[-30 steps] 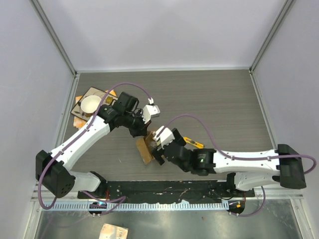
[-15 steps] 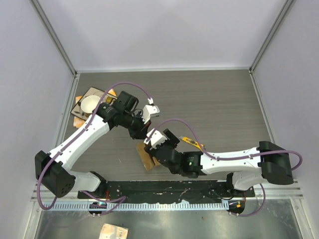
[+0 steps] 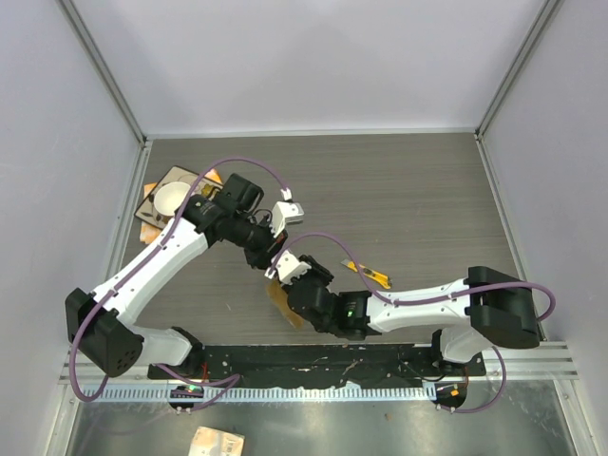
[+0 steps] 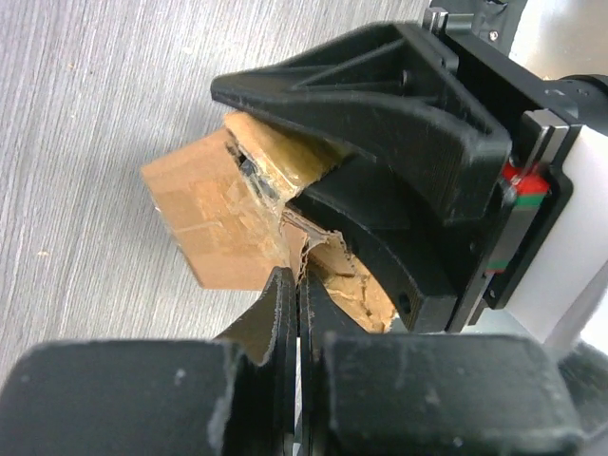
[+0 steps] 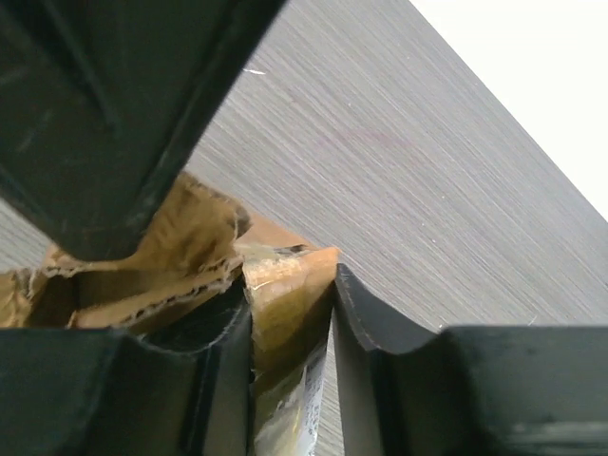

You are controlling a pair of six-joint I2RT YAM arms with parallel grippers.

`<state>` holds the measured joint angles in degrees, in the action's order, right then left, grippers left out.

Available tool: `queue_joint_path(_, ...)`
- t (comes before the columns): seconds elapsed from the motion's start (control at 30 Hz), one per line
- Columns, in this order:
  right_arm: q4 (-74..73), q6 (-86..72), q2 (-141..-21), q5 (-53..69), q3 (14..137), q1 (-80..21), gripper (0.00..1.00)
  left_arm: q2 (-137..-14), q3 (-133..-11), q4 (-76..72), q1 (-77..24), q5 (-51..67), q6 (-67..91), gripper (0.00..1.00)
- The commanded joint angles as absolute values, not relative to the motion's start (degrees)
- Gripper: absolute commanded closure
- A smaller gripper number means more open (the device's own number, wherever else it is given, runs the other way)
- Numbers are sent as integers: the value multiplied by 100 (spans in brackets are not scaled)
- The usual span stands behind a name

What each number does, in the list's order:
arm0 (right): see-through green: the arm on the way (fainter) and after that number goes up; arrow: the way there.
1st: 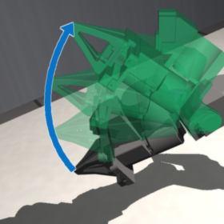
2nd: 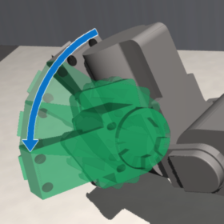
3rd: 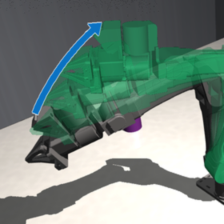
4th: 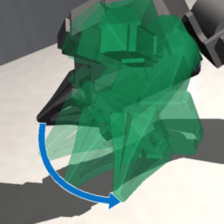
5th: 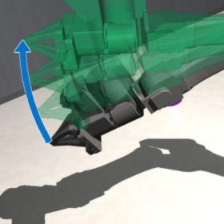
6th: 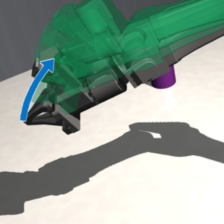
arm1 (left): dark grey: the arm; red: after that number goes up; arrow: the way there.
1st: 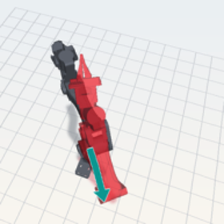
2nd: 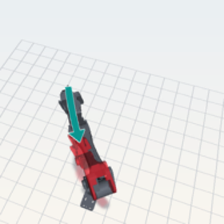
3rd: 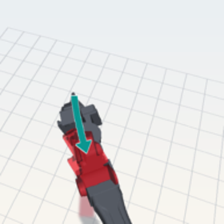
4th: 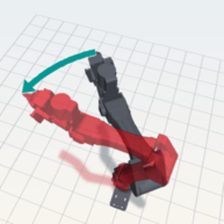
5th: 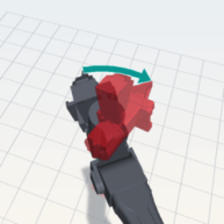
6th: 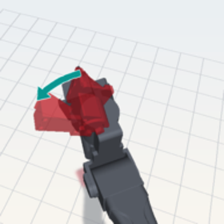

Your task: Unpack the express box

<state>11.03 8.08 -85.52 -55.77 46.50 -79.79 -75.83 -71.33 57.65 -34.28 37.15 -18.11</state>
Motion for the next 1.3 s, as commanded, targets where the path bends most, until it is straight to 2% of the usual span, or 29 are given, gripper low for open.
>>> queue_joint_path(0.0, 1793, 985, -8482, -5827, 4711, -7972, 74, -7470, -7339, 5853, -3454, 3964, -1740, 100)
queue_joint_path(0.07, 1845, 976, -8490, -5827, 4720, -7972, 82, -7497, -7304, 5827, -3454, 3929, -1705, 100)
queue_joint_path(0.1, 1846, 906, -8490, -5810, 4737, -7980, 92, -7506, -7260, 5792, -3454, 3885, -1662, 100)
queue_joint_path(0.13, 1846, 870, -8490, -5792, 4763, -7989, 95, -7497, -7234, 5705, -3454, 3850, -1618, 98)
queue_joint_path(0.17, 1837, 827, -8482, -5766, 4772, -7989, 99, -7523, -7216, 5678, -3454, 3806, -1530, 80)
queue_joint_path(0.2, 1828, 730, -8481, -5748, 4781, -7998, 99, -7532, -7164, 5643, -3463, 3701, -1460, 72)
queue_joint_path(0.27, 1776, 598, -8481, -5669, 4843, -8024, 99, -7576, -7119, 5537, -3498, 3587, -1345, 64)
queue_joint_path(0.37, 1697, 308, -8420, -5459, 4887, -8059, 99, -7594, -6988, 5362, -3551, 3341, -1292, 59)
queue_joint_path(0.43, 1644, 54, -8333, -5266, 4904, -8068, 99, -7620, -6935, 5265, -3559, 3191, -1248, 58)
queue_joint_path(0.6, 1626, -412, -7999, -4712, 4773, -8077, 99, -7699, -6873, 5186, -3560, 2971, -1301, 59)
queue_joint_path(0.67, 1591, -658, -7840, -4493, 4746, -8077, 99, -7699, -6820, 5150, -3560, 2945, -1292, 64)
queue_joint_path(0.7, 1608, -746, -7770, -4430, 4685, -8077, 99, -7691, -6803, 5116, -3560, 2944, -1292, 67)
queue_joint_path(0.83, 1713, -1098, -7322, -4342, 4422, -8060, 99, -7682, -6733, 5115, -3551, 2909, -1353, 94)
queue_joint_path(0.9, 1749, -1335, -7067, -4237, 4246, -8025, 99, -7673, -6706, 5124, -3551, 2918, -1362, 99)
queue_joint_path(1.27, 2214, -1942, -6417, -3666, 3841, -7718, 99, -7743, -6847, 5414, -3586, 3226, -1485, 100)
